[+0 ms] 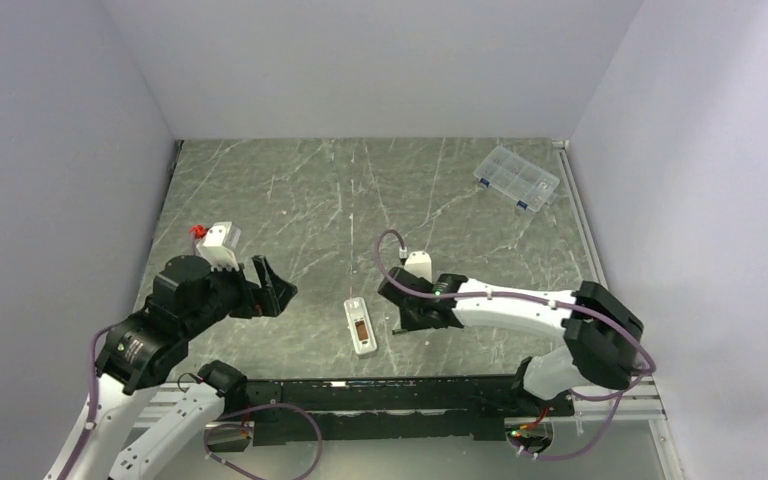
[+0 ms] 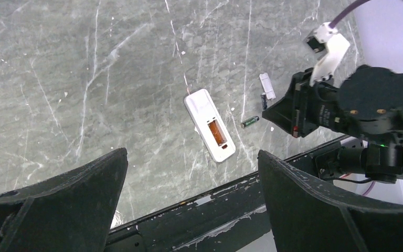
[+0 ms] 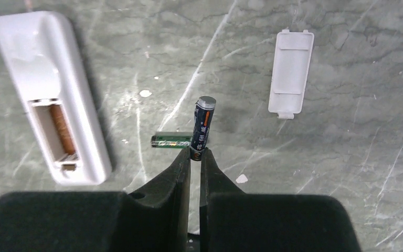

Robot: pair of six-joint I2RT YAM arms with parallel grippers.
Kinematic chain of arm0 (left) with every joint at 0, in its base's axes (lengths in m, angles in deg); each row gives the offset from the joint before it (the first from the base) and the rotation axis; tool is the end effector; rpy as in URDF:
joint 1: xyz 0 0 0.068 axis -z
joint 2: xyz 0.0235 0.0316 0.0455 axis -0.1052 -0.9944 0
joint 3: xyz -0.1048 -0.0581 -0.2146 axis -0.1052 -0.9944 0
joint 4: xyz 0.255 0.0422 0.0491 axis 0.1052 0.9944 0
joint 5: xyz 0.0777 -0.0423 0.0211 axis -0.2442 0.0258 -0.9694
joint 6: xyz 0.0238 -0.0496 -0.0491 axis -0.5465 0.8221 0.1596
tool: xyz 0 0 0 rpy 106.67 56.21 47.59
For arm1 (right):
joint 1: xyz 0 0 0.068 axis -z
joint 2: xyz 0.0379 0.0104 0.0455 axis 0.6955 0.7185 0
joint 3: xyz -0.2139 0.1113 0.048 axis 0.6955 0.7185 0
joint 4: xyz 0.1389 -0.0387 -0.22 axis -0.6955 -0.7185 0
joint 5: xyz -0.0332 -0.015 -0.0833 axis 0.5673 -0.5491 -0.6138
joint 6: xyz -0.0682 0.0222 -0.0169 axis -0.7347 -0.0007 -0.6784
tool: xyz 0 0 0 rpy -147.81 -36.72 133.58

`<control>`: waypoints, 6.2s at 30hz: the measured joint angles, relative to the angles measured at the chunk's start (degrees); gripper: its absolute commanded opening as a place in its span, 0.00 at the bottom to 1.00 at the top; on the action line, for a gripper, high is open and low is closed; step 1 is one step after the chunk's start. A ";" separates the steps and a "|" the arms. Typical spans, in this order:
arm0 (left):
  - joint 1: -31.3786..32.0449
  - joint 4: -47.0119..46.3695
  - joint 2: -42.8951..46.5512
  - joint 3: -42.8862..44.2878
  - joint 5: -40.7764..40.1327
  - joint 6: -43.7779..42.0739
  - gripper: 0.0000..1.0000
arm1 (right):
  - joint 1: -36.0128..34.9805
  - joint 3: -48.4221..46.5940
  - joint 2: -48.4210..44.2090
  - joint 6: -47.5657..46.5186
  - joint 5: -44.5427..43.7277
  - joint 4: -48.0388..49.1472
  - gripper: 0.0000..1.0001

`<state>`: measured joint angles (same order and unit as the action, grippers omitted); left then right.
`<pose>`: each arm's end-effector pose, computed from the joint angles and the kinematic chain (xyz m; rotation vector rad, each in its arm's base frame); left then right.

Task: Load the batteries into the remote control
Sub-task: Pick up the battery from the center of the board, then load the battery into the remote control.

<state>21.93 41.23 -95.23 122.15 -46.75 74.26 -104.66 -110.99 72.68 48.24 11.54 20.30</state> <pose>0.1173 -0.0656 0.3226 -0.0208 2.1387 -0.6672 0.1550 0.2337 0.1308 -0.1534 2.6569 0.1462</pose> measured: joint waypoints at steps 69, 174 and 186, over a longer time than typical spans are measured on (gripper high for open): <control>0.00 -2.95 -4.66 -3.78 6.47 3.17 0.98 | -1.01 -10.19 10.88 -9.44 30.29 5.29 0.00; 0.00 -3.80 -3.67 -3.82 6.47 2.97 0.98 | 0.42 -18.86 19.15 -5.38 29.88 0.09 0.25; 0.00 -3.80 -3.67 -3.82 6.49 2.97 0.98 | 0.42 -20.39 19.15 -5.38 30.10 0.55 0.25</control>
<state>21.93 37.43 -98.91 118.32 -40.26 77.23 -104.25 -131.38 91.82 42.86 41.64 20.85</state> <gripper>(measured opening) 0.983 0.252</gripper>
